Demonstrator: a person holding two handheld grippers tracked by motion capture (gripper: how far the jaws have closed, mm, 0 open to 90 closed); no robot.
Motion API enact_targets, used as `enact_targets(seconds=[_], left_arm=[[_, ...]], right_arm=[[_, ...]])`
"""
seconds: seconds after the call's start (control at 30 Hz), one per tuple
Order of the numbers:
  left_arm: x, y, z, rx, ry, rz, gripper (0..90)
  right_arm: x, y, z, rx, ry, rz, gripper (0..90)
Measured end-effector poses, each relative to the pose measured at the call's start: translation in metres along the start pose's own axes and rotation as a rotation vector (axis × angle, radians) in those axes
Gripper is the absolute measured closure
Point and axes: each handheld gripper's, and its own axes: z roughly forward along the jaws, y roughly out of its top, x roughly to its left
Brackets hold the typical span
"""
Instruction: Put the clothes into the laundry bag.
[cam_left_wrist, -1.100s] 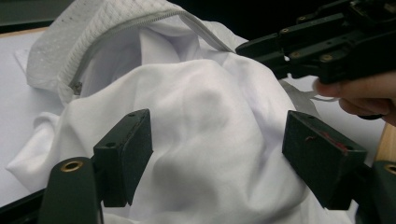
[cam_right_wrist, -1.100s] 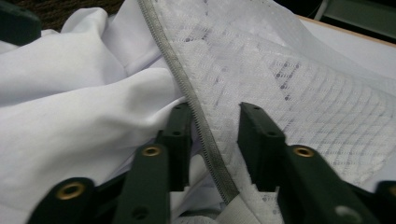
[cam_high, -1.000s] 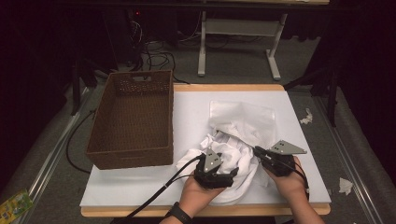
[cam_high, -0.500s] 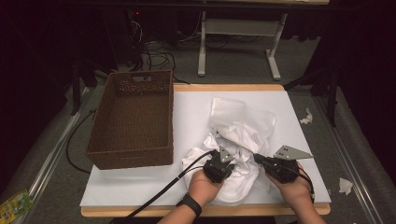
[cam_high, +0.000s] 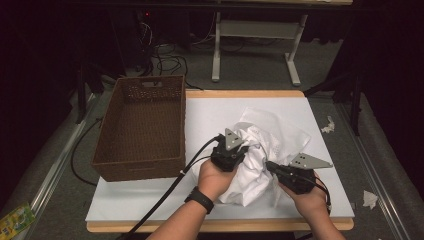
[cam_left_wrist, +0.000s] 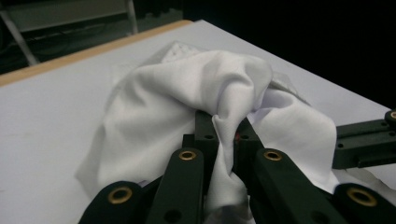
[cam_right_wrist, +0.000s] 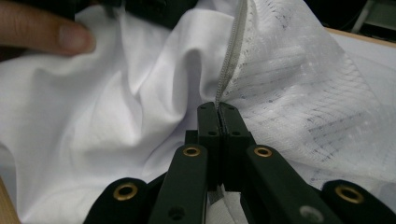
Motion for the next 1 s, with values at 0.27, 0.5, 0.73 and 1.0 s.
enact_targets(seconds=[0.27, 0.5, 0.73, 1.0], left_arm=[[-0.015, -0.02, 0.059, 0.082, -0.011, -0.002, 85.0], [-0.004, -0.014, 0.08, 0.077, 0.011, -0.037, 79.1], [-0.006, -0.017, 0.031, -0.019, -0.043, -0.008, 42.9], [0.014, -0.049, -0.034, -0.084, 0.073, -0.017, 30.3]], right_arm=[[-0.002, -0.002, -0.016, -0.016, 0.009, 0.001, 90.0], [0.004, 0.001, -0.022, -0.036, 0.035, -0.021, 90.0], [-0.009, -0.004, -0.017, -0.029, -0.035, -0.005, 90.0], [-0.009, -0.003, -0.014, -0.025, -0.055, -0.015, 90.0]])
